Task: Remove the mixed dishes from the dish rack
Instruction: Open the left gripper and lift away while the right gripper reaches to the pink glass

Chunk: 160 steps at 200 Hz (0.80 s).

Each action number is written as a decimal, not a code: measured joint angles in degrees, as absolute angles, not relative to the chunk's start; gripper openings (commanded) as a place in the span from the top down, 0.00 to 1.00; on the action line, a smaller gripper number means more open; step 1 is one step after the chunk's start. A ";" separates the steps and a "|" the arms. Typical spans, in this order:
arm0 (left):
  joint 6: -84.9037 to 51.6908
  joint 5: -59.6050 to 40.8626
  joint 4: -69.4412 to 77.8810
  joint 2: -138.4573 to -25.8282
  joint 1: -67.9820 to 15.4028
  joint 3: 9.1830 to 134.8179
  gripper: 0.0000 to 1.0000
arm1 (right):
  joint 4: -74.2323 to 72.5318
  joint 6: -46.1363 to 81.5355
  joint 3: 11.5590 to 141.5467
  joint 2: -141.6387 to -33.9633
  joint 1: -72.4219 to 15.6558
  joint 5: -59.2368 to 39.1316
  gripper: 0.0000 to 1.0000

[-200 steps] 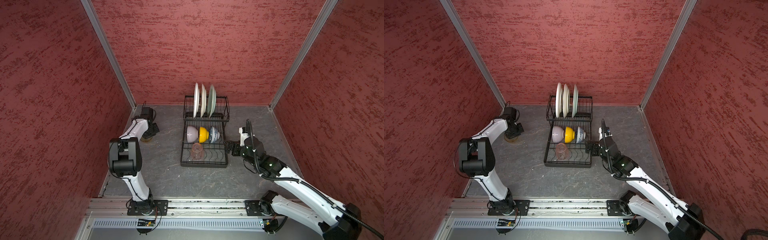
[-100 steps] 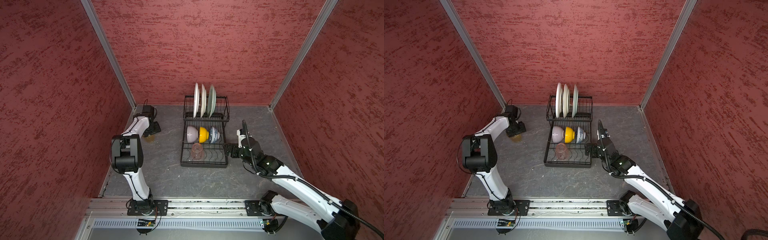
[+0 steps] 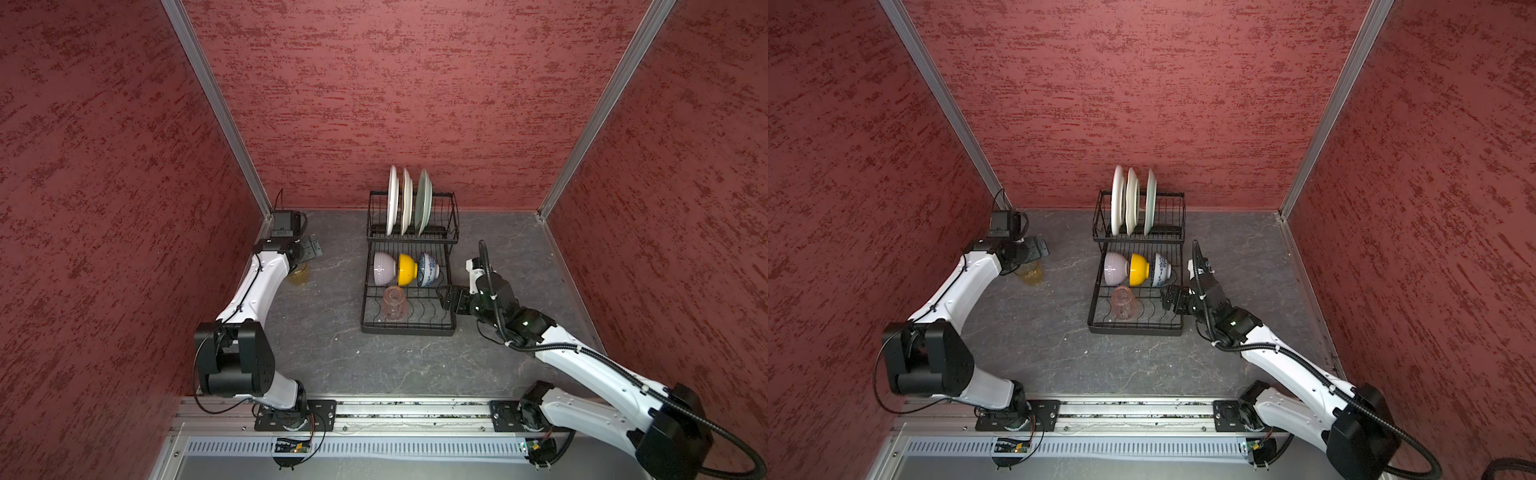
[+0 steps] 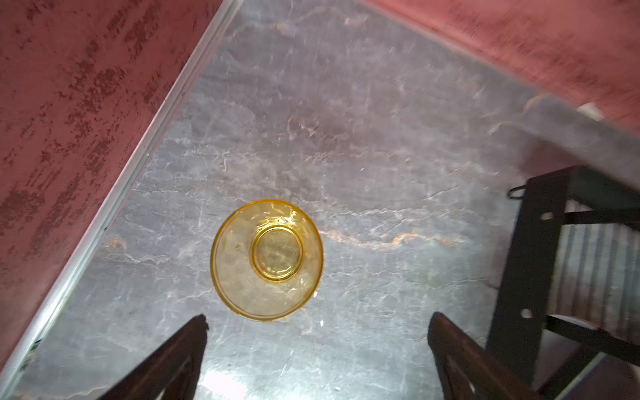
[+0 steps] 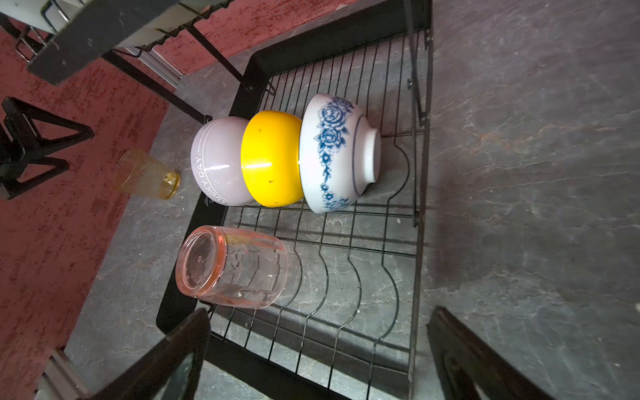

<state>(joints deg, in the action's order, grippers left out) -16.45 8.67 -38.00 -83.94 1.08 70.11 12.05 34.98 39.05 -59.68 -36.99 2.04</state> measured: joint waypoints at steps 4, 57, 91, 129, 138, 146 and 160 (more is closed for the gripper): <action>-16.82 8.36 -37.32 -82.76 0.82 68.79 0.00 | 11.20 35.07 38.76 -59.75 -37.08 1.56 0.01; -20.12 6.33 -30.94 -71.48 -6.35 56.75 0.01 | 6.15 34.92 38.79 -65.65 -39.46 -1.37 0.01; -21.93 3.81 -26.55 -67.92 -9.41 52.45 0.00 | 2.76 35.66 39.59 -70.08 -43.33 -0.99 0.01; -23.16 2.42 -23.97 -66.28 -11.07 48.40 0.00 | -0.30 37.45 41.43 -77.01 -48.29 0.56 0.01; -23.24 2.17 -23.51 -65.98 -11.20 47.75 0.00 | -0.54 37.63 42.63 -78.83 -49.28 1.19 0.01; -23.35 1.91 -23.22 -65.58 -11.22 47.29 0.01 | -0.75 37.74 43.64 -80.01 -49.91 1.69 0.01; -23.57 1.52 -22.83 -64.47 -11.22 46.52 0.01 | -1.23 37.95 45.34 -81.67 -50.83 2.35 0.01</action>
